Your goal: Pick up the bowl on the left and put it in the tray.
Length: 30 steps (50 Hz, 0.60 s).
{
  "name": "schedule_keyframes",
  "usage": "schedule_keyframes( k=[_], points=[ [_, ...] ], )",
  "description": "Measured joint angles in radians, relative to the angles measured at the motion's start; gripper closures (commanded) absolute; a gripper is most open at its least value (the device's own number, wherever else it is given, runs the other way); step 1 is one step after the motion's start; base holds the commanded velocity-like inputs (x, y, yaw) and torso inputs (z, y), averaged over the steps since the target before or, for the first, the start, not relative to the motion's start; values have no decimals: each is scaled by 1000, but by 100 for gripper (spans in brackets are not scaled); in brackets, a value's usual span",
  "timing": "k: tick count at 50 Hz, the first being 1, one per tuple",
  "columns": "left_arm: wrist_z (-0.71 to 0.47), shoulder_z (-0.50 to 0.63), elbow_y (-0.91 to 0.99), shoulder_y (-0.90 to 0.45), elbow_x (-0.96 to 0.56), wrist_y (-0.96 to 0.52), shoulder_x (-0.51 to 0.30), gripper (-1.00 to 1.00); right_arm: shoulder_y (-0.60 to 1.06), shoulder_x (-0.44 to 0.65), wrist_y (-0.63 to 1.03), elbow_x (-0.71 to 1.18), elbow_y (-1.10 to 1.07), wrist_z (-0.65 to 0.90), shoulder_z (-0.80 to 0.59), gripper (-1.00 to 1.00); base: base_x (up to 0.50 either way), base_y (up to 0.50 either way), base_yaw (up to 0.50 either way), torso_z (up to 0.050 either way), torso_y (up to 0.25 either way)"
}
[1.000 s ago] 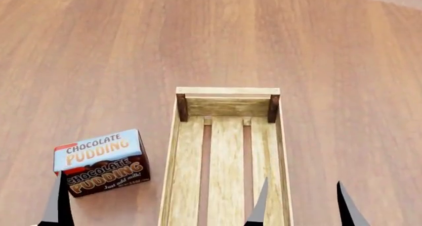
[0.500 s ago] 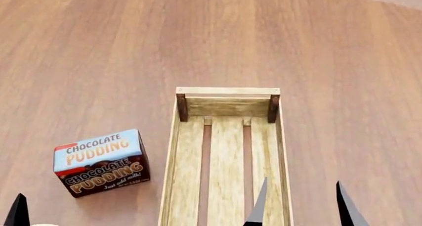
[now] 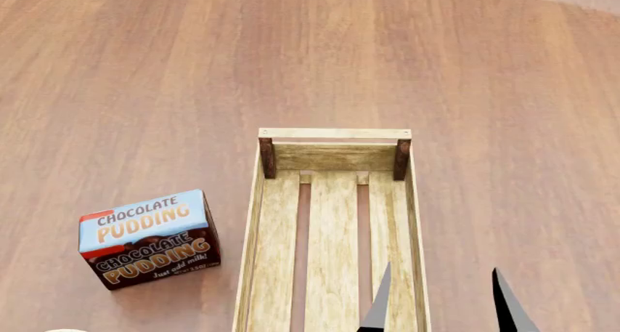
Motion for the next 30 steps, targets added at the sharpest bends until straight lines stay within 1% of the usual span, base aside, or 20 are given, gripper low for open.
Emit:
schedule_keyframes(
  k=[13,30],
  points=[
    [-55,-73,-16,28,-92,-17,-17,-100,1,7,3,4,-6,9,-6,-100,0,0,0,0,0],
    [-168,-136,-46,40,-316,-77,-35,-100,2,17,2,10,-8,18,-10,-100,0,0,0,0,0]
  ],
)
